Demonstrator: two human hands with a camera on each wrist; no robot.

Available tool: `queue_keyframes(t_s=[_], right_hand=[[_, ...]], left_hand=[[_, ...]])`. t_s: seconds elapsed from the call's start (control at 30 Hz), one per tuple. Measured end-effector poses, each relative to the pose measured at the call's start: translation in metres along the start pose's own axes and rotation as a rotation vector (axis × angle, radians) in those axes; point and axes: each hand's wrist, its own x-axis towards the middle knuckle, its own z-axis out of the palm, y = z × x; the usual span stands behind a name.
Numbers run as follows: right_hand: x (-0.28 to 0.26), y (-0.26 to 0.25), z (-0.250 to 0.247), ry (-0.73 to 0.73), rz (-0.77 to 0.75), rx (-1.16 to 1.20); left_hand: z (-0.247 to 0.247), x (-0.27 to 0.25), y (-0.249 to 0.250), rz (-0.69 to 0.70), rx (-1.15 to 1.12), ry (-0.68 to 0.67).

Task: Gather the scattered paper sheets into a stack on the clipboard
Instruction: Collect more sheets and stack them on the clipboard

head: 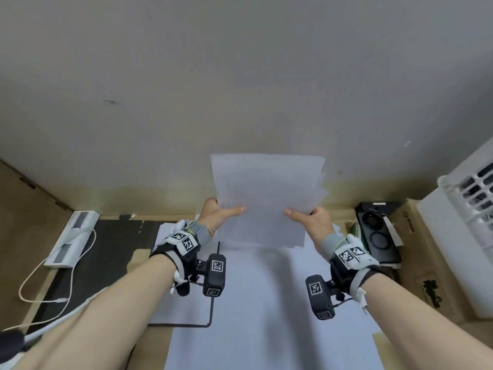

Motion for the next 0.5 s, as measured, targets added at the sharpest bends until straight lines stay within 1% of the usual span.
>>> queue_keyframes(t_s=[0.1,0.17,0.23,0.33,0.4,0.5], right_hand=[[-0.017,0.021,0.001,-0.001,0.024,0.054],[-0.026,0.030,0.004,0.021,0.027,0.080],[-0.029,0.029,0.007,0.022,0.018,0.088],[-0.023,0.015,0.011,0.030,-0.049,0.121],[-0.015,0.004,0.011,0.066,-0.095,0.137],[-0.010,0.001,0.011,0.094,-0.115,0.143]], left_hand=[[0.004,-0.004,-0.022,-0.097,-0.046,0.025],[0.008,-0.009,-0.030,-0.126,-0.083,-0.011],[0.013,-0.009,-0.033,-0.117,-0.091,-0.016],[0.017,-0.005,-0.022,-0.043,-0.105,0.007],[0.018,0.000,-0.014,-0.009,-0.152,-0.005],[0.017,0.000,-0.010,-0.001,-0.172,-0.030]])
